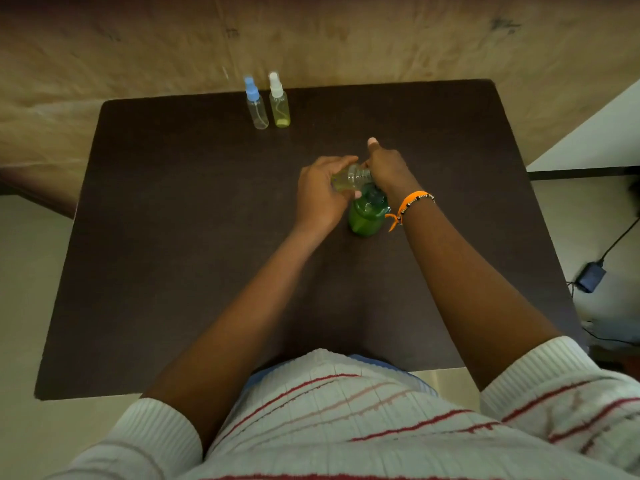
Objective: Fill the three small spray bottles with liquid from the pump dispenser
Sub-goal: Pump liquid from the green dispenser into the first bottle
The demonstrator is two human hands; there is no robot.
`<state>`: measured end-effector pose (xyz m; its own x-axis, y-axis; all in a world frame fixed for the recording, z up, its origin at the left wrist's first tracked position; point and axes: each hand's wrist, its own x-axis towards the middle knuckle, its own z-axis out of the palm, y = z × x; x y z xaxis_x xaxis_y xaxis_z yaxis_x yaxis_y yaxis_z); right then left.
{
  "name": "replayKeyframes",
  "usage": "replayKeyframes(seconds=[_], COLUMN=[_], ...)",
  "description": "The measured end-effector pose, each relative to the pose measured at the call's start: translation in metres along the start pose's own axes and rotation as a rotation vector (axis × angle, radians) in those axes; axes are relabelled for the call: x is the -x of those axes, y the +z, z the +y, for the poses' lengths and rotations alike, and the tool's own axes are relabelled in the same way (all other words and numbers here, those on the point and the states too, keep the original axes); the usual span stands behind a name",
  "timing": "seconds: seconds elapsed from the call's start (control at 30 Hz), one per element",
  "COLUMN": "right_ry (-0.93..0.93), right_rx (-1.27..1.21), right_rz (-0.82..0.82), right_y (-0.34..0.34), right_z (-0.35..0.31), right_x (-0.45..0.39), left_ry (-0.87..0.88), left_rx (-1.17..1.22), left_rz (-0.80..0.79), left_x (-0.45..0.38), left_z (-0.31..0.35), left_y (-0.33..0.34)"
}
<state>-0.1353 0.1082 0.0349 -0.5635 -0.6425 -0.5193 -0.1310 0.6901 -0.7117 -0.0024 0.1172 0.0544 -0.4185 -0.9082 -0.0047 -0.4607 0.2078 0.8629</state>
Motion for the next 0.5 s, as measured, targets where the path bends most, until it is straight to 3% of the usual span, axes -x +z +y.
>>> replayKeyframes(seconds=[0.3, 0.5], right_ry=[-0.04, 0.0], right_rx=[-0.02, -0.075], right_rz=[0.103, -0.011], right_y=[0.0024, -0.0007], right_z=[0.0086, 0.002], right_x=[0.0004, 0.0025], left_ry=[-0.029, 0.0], left_rx=[-0.003, 0.023], left_rz=[0.007, 0.015], left_x=[-0.0023, -0.003], left_z=[-0.0081, -0.0072], left_y=[0.0065, 0.0032])
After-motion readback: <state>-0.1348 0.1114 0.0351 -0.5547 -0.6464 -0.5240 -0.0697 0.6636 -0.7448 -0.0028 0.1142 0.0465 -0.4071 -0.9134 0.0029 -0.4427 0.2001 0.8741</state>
